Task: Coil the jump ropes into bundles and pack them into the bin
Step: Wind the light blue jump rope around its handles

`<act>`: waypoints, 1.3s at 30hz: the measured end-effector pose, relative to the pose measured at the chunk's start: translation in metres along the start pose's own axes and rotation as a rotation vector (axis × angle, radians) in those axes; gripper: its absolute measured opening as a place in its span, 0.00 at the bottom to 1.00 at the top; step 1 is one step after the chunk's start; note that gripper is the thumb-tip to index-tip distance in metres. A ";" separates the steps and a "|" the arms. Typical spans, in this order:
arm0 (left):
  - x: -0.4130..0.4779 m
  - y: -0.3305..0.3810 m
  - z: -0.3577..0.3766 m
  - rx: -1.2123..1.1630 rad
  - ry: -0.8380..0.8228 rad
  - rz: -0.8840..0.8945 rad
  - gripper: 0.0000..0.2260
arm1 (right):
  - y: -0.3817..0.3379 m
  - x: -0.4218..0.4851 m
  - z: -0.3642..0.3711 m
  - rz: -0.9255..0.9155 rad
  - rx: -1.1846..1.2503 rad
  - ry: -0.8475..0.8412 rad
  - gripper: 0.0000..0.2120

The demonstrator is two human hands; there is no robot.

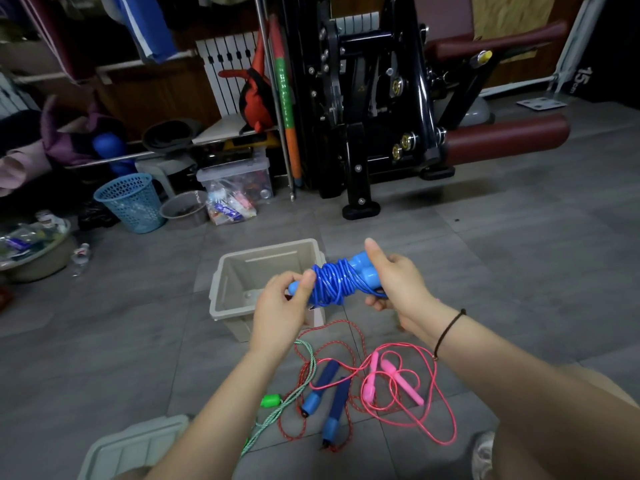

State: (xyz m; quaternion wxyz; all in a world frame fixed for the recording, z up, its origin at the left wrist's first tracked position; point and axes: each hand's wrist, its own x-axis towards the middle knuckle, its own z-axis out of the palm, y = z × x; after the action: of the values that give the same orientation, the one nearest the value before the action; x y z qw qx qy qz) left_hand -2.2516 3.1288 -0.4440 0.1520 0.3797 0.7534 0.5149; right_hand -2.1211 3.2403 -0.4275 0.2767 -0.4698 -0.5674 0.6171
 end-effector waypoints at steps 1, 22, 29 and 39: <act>0.001 0.000 0.000 0.072 0.070 0.079 0.18 | 0.001 -0.002 0.003 -0.003 0.032 -0.015 0.21; 0.026 0.014 -0.006 0.103 0.140 -0.228 0.10 | -0.017 -0.001 0.009 -0.277 -0.009 -0.099 0.11; 0.027 0.017 -0.002 -0.149 -0.016 -0.274 0.10 | -0.021 -0.003 0.000 -0.340 0.024 -0.085 0.11; 0.029 0.018 -0.024 -0.026 -0.527 -0.003 0.13 | -0.018 0.010 -0.015 -0.338 -0.254 -0.176 0.10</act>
State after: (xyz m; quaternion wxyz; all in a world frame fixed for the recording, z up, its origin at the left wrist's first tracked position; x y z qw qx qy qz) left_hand -2.2784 3.1372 -0.4134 0.3484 0.4976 0.6816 0.4079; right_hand -2.1155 3.2596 -0.4116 0.2644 -0.3433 -0.7331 0.5243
